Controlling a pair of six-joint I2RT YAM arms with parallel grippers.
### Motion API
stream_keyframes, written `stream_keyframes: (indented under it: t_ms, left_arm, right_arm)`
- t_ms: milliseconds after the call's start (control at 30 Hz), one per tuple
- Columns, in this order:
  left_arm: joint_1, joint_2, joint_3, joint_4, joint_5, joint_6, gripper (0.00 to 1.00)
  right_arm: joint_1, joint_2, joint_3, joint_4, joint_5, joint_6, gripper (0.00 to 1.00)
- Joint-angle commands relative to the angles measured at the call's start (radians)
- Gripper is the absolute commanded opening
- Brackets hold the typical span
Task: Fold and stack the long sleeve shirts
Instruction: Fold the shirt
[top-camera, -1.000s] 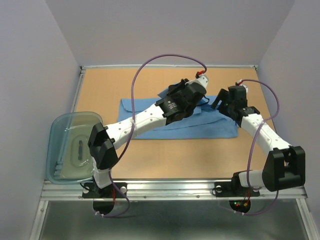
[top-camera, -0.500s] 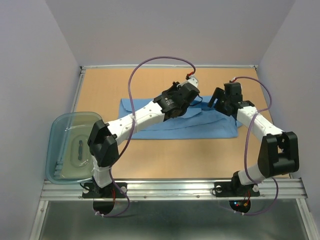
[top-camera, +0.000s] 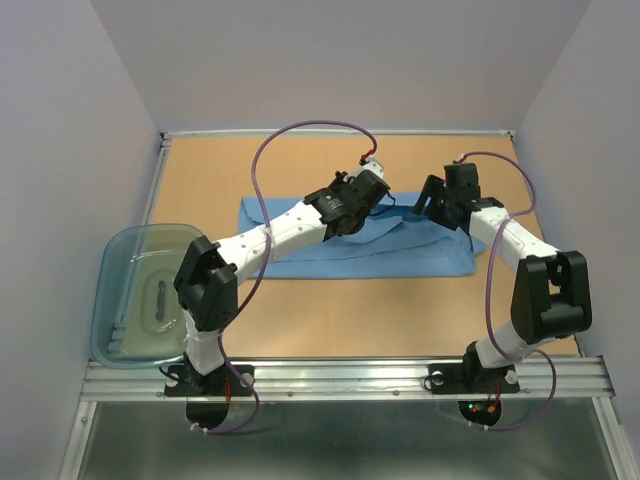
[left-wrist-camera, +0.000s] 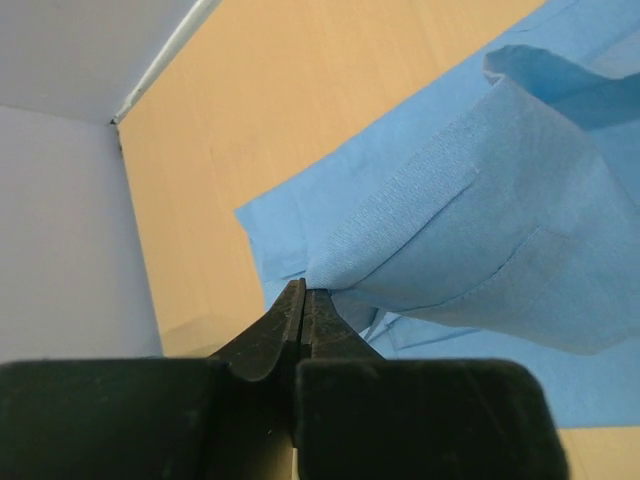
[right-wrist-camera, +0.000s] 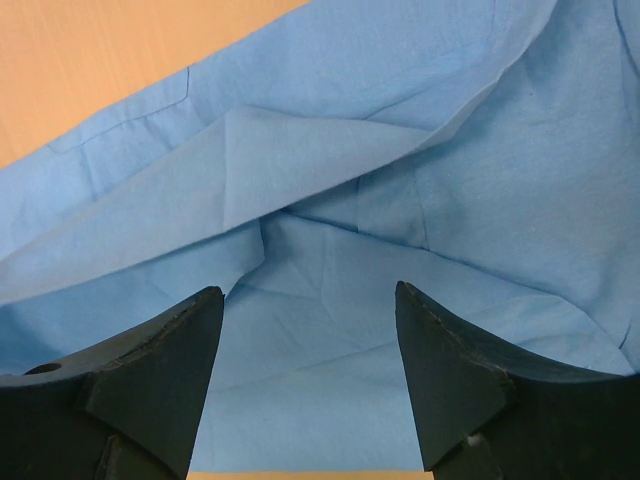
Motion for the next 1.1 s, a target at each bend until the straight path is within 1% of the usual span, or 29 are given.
stream_keyframes:
  t_ms: [0, 67, 100, 133, 167, 233, 267, 300, 367, 400, 433, 467, 533, 567, 633, 667, 700, 800, 900, 933, 1000, 1067]
  left_arm:
    - [-0.042, -0.129, -0.047, 0.065, 0.085, -0.073, 0.09]
    - [-0.077, -0.176, -0.102, 0.1, 0.112, -0.09, 0.1]
    - [-0.126, -0.192, -0.168, 0.138, 0.112, -0.093, 0.1]
    - [-0.152, -0.202, -0.194, 0.151, 0.109, -0.099, 0.1]
    - [-0.207, -0.216, -0.234, 0.177, 0.102, -0.107, 0.1]
    - [-0.254, -0.219, -0.262, 0.198, 0.115, -0.118, 0.11]
    - [-0.272, -0.216, -0.271, 0.206, 0.126, -0.118, 0.13]
    - [-0.312, -0.212, -0.285, 0.218, 0.134, -0.118, 0.13]
    - [-0.353, -0.189, -0.285, 0.226, 0.132, -0.147, 0.14]
    - [-0.404, -0.181, -0.284, 0.233, 0.132, -0.148, 0.21]
    - [-0.427, -0.173, -0.282, 0.244, 0.132, -0.148, 0.28]
    - [-0.453, -0.157, -0.282, 0.256, 0.138, -0.144, 0.42]
    - [-0.49, -0.137, -0.274, 0.295, 0.148, -0.141, 0.58]
    - [-0.513, -0.115, -0.268, 0.302, 0.145, -0.147, 0.77]
    - [-0.521, -0.1, -0.247, 0.306, 0.151, -0.173, 0.87]
    - [-0.518, -0.103, -0.244, 0.304, 0.157, -0.22, 0.94]
    - [-0.519, -0.11, -0.251, 0.309, 0.157, -0.242, 0.96]
    - [-0.486, -0.17, -0.282, 0.298, 0.168, -0.399, 0.99]
    - [-0.434, -0.236, -0.363, 0.286, 0.247, -0.489, 0.99]
    - [-0.427, -0.248, -0.409, 0.289, 0.269, -0.481, 0.99]
    - [-0.426, -0.259, -0.443, 0.272, 0.301, -0.452, 0.99]
    - [-0.426, -0.264, -0.454, 0.246, 0.294, -0.452, 0.99]
  right_arm:
    - [-0.015, -0.055, 0.036, 0.056, 0.039, 0.031, 0.75]
    - [-0.015, -0.085, 0.014, 0.057, 0.051, 0.043, 0.75]
    - [-0.017, -0.105, 0.004, 0.059, 0.056, 0.047, 0.75]
    - [-0.015, -0.139, -0.019, 0.06, 0.06, 0.051, 0.75]
    - [-0.015, -0.157, -0.032, 0.06, 0.075, 0.053, 0.75]
    - [-0.018, -0.209, -0.067, 0.062, 0.098, 0.056, 0.75]
    - [-0.017, -0.223, -0.075, 0.062, 0.105, 0.057, 0.75]
    - [-0.017, -0.239, -0.087, 0.06, 0.109, 0.063, 0.75]
    - [-0.018, -0.282, -0.118, 0.062, 0.128, 0.065, 0.75]
    - [-0.018, -0.297, -0.127, 0.062, 0.132, 0.068, 0.75]
    - [-0.017, -0.309, -0.135, 0.06, 0.137, 0.068, 0.76]
    - [-0.017, -0.32, -0.145, 0.06, 0.145, 0.068, 0.76]
    - [-0.018, -0.351, -0.164, 0.06, 0.145, 0.065, 0.76]
    - [-0.018, -0.357, -0.171, 0.062, 0.145, 0.063, 0.76]
    - [-0.017, -0.383, -0.179, 0.06, 0.145, 0.062, 0.77]
    - [-0.018, -0.391, -0.184, 0.059, 0.146, 0.06, 0.77]
    - [-0.017, -0.408, -0.188, 0.057, 0.146, 0.054, 0.77]
    - [-0.017, -0.432, -0.202, 0.056, 0.134, 0.053, 0.77]
    - [-0.017, -0.458, -0.22, 0.051, 0.114, 0.068, 0.77]
    - [-0.018, -0.461, -0.227, 0.05, 0.106, 0.074, 0.77]
    - [-0.018, -0.466, -0.233, 0.045, 0.076, 0.079, 0.77]
    - [-0.018, -0.471, -0.233, 0.033, 0.013, 0.074, 0.77]
